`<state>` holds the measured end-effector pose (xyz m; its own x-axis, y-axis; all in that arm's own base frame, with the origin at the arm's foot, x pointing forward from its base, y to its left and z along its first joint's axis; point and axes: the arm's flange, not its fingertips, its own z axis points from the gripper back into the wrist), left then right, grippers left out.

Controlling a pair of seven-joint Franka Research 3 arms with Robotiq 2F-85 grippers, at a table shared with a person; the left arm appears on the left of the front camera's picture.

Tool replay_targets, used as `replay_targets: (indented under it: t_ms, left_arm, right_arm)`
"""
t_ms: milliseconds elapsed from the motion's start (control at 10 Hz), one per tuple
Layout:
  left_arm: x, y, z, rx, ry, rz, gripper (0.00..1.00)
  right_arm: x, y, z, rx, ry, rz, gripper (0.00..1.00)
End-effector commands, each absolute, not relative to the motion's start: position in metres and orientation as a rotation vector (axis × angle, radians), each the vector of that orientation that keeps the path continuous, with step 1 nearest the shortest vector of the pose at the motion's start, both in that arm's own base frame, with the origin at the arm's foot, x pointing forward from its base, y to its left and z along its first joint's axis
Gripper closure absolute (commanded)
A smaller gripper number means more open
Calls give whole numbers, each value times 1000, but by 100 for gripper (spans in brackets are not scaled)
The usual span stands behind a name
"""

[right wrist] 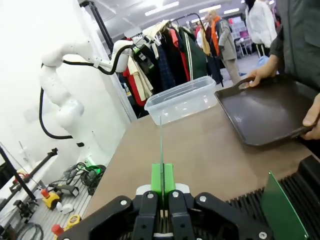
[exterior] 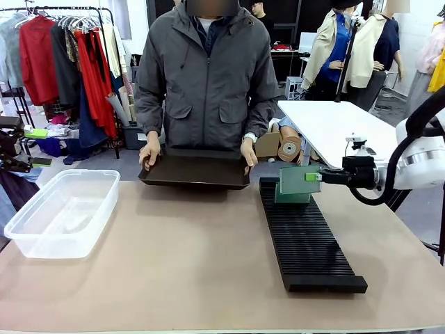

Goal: Sort PCBs into racks and boxes based on the side picked up.
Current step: If the short side of the Blank PCB is picked up, insert it into the PCB Rack ; if the long side is picked up, place it in the Organizing box.

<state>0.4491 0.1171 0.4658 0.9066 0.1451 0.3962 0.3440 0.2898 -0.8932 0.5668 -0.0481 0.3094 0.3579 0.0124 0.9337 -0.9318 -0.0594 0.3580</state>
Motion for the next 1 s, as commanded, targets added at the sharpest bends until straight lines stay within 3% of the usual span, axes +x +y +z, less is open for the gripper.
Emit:
replay_targets:
  t_ms: [0, 300, 900]
  left_arm:
    - [448, 117, 467, -1282, -440, -130, 0]
    - [448, 117, 467, -1282, -440, -130, 0]
    - [448, 117, 467, -1282, -440, -130, 0]
  right_arm:
    - [558, -64, 300, 1372, -986, 1084, 100]
    - [544, -71, 282, 1366, -1014, 1130, 100]
    - [522, -68, 260, 1130, -1221, 1386, 100]
